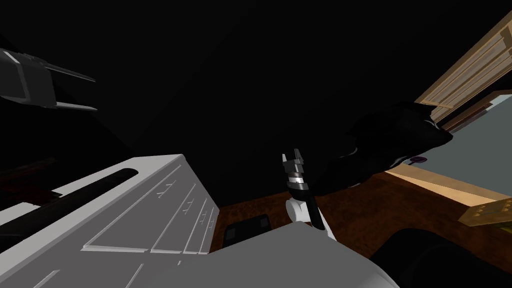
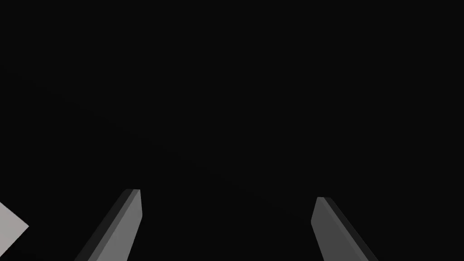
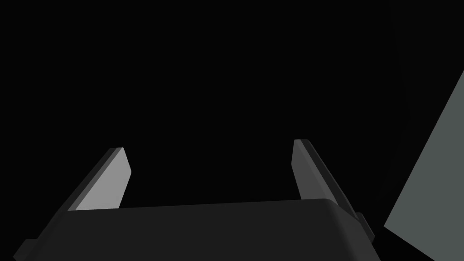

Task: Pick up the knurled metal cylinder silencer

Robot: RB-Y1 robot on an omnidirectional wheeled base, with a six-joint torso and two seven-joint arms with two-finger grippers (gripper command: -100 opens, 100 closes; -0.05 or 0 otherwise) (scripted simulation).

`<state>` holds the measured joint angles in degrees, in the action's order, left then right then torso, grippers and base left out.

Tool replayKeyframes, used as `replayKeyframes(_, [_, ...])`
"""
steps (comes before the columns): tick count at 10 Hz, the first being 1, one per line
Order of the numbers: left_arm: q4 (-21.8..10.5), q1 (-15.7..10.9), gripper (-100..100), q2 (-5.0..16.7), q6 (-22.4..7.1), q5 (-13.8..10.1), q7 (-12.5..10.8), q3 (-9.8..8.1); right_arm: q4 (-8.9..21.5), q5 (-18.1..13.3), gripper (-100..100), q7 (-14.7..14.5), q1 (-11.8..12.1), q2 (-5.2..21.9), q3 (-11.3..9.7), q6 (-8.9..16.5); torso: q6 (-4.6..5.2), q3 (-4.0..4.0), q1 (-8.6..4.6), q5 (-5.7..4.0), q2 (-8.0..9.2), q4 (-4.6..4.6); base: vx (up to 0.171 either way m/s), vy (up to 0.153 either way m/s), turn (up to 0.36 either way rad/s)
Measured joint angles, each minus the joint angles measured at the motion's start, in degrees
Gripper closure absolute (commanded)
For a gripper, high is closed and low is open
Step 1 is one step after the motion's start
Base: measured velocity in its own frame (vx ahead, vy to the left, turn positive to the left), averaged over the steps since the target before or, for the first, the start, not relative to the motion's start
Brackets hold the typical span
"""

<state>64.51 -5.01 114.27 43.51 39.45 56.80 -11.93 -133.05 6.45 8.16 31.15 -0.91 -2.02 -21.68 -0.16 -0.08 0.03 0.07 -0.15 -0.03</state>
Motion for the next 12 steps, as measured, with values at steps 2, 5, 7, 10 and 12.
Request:
replayKeyframes(2, [-0.7,3.0,-100,1.5,1.7,-1.8,2.7,-0.19,0.0,0.0,0,0.0,0.0,0.0,0.0,0.0,0.00,-0.01,0.01,0.01,-0.02,0.00,0.034,-0.013,0.062])
replayKeyframes(5, [-1.0,3.8,-100,2.7,6.1,-0.1,4.5,0.67,0.0,0.0,0,0.0,0.0,0.0,0.0,0.0,0.00,-0.04,0.00,0.00,-0.06,-0.02,0.043,-0.015,0.069])
replayKeyframes(7, [-0.8,4.0,-100,3.3,8.1,0.8,5.4,1.28,0.0,0.0,0,0.0,0.0,0.0,0.0,0.0,0.02,-0.03,0.02,0.00,-0.04,-0.02,0.025,-0.007,0.032])
replayKeyframes(10, [-1.2,7.3,-100,5.4,11.3,0.1,8.4,1.13,0.0,0.0,0,0.0,0.0,0.0,0.0,0.0,0.01,-0.03,0.04,0.01,-0.05,-0.02,0.035,-0.005,0.059])
replayKeyframes(12, [-0.7,8.1,-100,6.6,14.3,1.0,10.0,1.85,0.0,0.0,0,0.0,0.0,0.0,0.0,0.0,0.01,-0.03,0.05,0.02,-0.04,-0.01,0.031,0.002,0.051])
